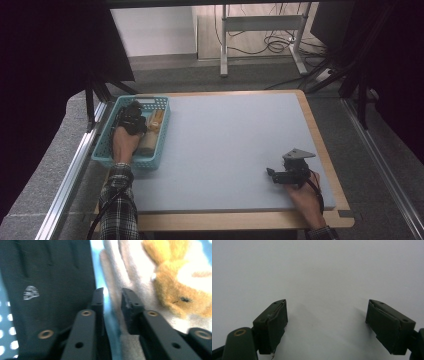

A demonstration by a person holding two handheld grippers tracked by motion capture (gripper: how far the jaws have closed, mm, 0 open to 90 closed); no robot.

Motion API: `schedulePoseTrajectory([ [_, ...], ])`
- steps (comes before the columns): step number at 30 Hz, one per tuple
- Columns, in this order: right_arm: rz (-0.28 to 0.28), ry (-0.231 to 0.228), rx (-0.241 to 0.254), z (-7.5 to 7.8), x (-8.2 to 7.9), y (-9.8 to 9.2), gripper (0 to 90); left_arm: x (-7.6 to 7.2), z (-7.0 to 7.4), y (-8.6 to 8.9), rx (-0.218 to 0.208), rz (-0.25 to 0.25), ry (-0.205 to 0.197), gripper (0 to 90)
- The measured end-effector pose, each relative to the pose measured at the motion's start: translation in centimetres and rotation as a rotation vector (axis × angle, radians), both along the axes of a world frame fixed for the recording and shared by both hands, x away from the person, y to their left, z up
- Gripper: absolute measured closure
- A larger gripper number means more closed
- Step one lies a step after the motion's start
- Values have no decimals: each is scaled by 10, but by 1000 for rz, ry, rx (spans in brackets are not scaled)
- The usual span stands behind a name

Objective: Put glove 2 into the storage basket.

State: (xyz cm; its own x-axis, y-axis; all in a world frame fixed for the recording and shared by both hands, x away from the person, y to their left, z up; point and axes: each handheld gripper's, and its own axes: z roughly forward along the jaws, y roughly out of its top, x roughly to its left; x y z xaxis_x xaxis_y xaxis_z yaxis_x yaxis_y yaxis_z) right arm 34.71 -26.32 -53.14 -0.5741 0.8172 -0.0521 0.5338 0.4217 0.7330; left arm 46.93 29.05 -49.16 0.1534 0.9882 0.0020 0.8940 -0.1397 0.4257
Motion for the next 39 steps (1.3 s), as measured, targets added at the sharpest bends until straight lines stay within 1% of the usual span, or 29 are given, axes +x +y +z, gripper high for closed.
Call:
schedulePoseTrajectory([
  [2, 0, 0, 0, 0, 0, 0, 173, -3, 4, 2, 6, 3, -26, 602],
  [5, 0, 0, 0, 0, 0, 0, 173, -5, 8, 7, 10, 14, -48, 497],
  [8, 0, 0, 0, 0, 0, 0, 173, -8, 12, 12, 5, 26, -58, 447],
  [13, 0, 0, 0, 0, 0, 0, 172, -13, 17, 21, -16, 51, -86, 390],
  [15, 0, 0, 0, 0, 0, 0, 173, -16, 19, 24, -34, 55, -97, 368],
  [19, 0, 0, 0, 0, 0, 0, 172, -20, 23, 28, -51, 63, -123, 340],
  [27, 0, -1, 0, 0, 0, 0, 172, -27, 30, 31, -76, 47, -162, 279],
  [33, 0, -1, 0, 0, 0, 0, 173, -34, 36, 31, -110, 37, -195, 224],
  [39, 0, -1, 0, 0, 0, 0, 172, -42, 43, 34, -129, 26, -219, 175],
])
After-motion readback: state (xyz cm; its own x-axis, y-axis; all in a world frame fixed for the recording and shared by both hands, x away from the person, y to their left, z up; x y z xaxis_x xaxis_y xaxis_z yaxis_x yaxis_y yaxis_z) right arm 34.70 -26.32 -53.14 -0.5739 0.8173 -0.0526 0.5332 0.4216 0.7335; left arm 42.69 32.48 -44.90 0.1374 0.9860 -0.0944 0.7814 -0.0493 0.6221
